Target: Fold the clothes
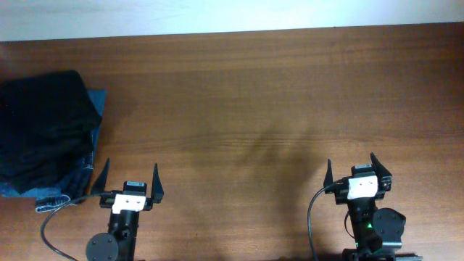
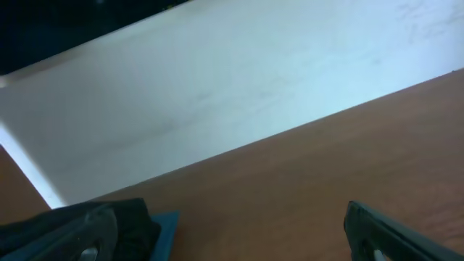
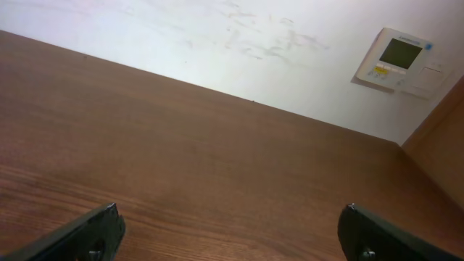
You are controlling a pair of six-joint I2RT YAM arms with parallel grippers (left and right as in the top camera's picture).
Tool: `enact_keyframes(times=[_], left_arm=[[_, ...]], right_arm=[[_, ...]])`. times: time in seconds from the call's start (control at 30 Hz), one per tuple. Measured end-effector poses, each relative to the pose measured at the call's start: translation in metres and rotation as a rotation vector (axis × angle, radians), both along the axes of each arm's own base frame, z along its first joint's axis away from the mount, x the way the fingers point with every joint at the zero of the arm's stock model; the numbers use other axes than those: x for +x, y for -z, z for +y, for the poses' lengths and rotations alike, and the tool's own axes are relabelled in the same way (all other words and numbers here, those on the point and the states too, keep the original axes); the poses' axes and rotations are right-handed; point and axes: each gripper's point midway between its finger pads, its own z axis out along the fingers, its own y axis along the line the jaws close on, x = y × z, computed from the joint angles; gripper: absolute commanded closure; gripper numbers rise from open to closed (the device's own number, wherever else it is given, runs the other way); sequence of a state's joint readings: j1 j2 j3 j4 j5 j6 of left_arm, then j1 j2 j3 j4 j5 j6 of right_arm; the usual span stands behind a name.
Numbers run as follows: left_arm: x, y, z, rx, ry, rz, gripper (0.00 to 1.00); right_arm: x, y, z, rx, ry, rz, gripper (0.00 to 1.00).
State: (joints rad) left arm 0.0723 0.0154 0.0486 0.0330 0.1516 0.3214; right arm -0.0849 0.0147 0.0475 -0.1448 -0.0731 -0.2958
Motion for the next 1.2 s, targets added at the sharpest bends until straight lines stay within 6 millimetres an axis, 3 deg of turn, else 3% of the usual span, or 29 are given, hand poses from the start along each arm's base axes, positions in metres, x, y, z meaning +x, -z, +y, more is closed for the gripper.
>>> enact_keyframes(times=[0.23, 1.2], left_arm=[[0.002, 0.041, 0.002, -0.01, -0.013, 0.133, 0.0], [0.002, 0.04, 0.002, -0.009, -0.013, 0.131, 0.01]], right_arm=[[0.0, 0.0, 0.0, 0.0, 0.0, 0.0, 0.01], [0.0, 0.0, 0.0, -0.001, 0.0, 0.0, 0.01]])
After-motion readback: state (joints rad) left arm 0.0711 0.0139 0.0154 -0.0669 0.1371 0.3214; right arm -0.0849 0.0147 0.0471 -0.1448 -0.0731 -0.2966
